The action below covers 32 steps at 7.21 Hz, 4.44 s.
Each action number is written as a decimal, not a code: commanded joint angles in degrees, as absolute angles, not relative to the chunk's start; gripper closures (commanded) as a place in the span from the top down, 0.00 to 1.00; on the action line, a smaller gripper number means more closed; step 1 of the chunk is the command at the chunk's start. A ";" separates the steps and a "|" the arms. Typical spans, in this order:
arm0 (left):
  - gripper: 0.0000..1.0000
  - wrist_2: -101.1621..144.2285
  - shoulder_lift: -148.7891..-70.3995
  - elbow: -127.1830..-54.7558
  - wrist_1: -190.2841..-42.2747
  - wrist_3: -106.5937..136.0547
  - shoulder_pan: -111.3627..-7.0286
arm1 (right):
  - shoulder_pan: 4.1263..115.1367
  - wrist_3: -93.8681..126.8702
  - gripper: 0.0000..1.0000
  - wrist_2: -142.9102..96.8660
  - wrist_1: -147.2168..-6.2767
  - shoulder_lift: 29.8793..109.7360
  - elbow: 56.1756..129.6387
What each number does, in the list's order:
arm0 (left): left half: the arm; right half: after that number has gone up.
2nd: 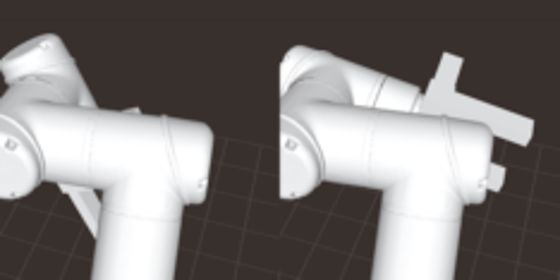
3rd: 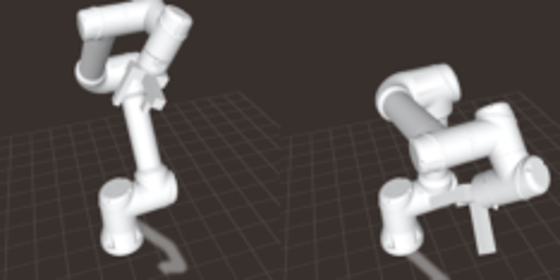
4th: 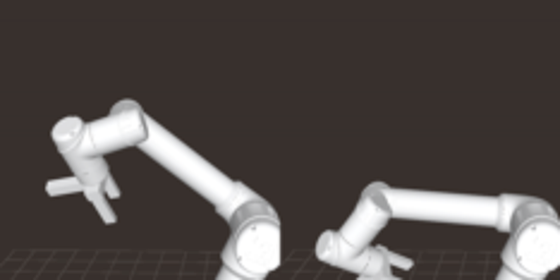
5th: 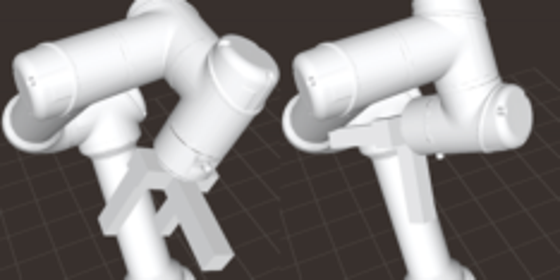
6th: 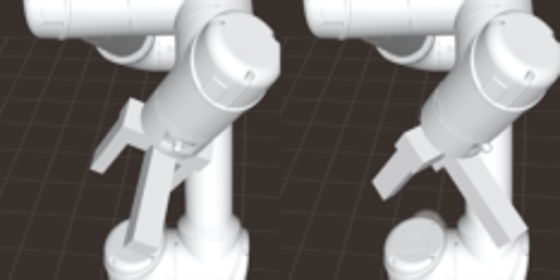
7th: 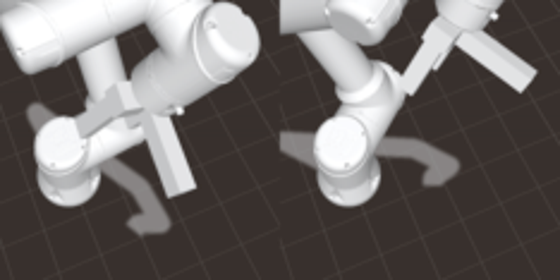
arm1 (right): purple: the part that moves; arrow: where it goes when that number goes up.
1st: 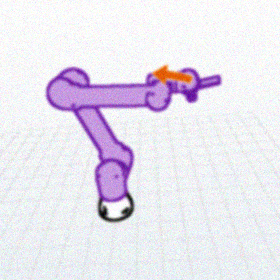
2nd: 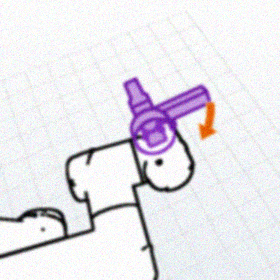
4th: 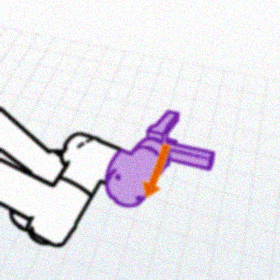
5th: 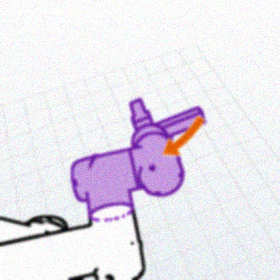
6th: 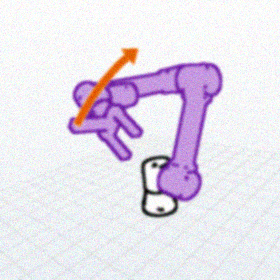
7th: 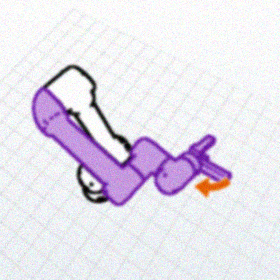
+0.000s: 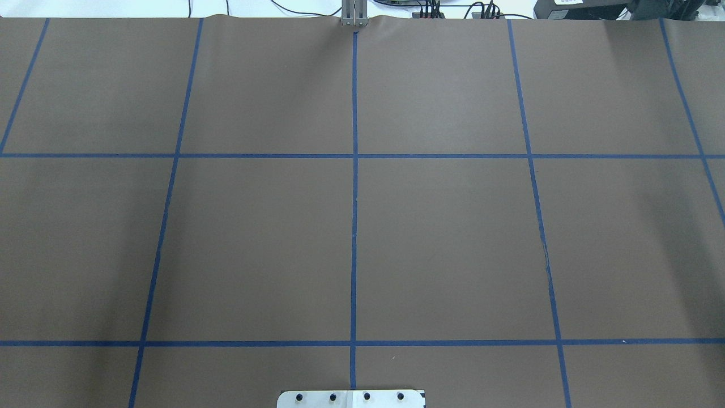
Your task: Place and press bell with both arms
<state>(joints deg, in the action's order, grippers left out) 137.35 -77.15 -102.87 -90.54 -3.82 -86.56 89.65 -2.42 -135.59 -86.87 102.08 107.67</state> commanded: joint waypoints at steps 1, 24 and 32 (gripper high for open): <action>1.00 137.46 -73.58 -102.22 -90.35 -1.51 -86.31 | 89.65 -2.46 1.00 -135.97 -86.84 102.22 107.75; 1.00 140.71 -62.05 -85.17 -97.54 -2.30 -66.62 | 89.47 -2.64 1.00 -142.29 -85.25 103.18 111.97; 1.00 140.97 -61.79 -83.94 -108.36 5.80 -64.87 | 89.47 -2.64 1.00 -142.65 -85.34 104.33 113.55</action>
<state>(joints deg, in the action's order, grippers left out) 140.70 -61.79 -84.26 -107.37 5.56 -65.56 89.47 -2.61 -142.61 -85.34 104.32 113.55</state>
